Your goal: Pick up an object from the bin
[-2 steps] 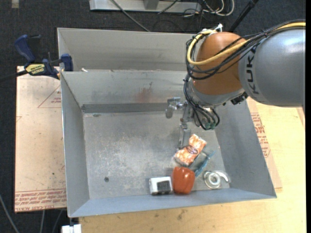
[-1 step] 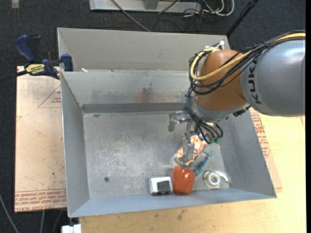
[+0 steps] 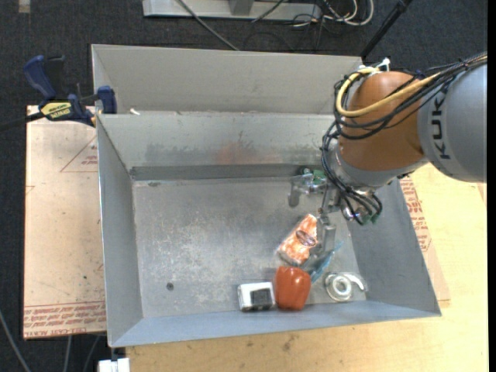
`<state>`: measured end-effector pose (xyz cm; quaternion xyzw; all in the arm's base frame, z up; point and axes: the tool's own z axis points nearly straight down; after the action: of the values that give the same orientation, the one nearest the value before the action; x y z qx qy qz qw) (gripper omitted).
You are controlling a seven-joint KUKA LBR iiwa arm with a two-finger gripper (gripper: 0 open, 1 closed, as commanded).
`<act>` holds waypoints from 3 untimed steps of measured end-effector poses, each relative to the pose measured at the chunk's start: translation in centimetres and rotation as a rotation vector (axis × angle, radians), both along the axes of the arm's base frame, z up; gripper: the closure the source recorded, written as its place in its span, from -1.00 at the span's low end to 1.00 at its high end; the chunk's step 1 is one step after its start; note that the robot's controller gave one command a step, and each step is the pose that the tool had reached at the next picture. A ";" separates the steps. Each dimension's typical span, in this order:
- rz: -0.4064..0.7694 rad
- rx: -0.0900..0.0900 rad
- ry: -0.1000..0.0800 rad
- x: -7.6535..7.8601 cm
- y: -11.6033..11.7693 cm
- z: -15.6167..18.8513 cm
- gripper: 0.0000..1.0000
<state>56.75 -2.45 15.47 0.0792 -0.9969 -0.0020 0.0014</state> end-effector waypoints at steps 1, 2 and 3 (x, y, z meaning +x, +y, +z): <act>0.011 -0.007 -0.011 -0.4 -3.8 1.4 -1.00; 0.204 -0.004 -0.010 -1.4 -4.2 -4.9 -1.00; 0.347 -0.002 -0.010 -6.2 -6.1 -7.8 -1.00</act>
Offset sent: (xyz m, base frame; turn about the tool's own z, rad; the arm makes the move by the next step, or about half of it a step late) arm -0.0218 -0.0490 -0.0847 -0.2789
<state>50.50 -8.56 7.69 0.2500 -0.9682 -0.0001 -0.0030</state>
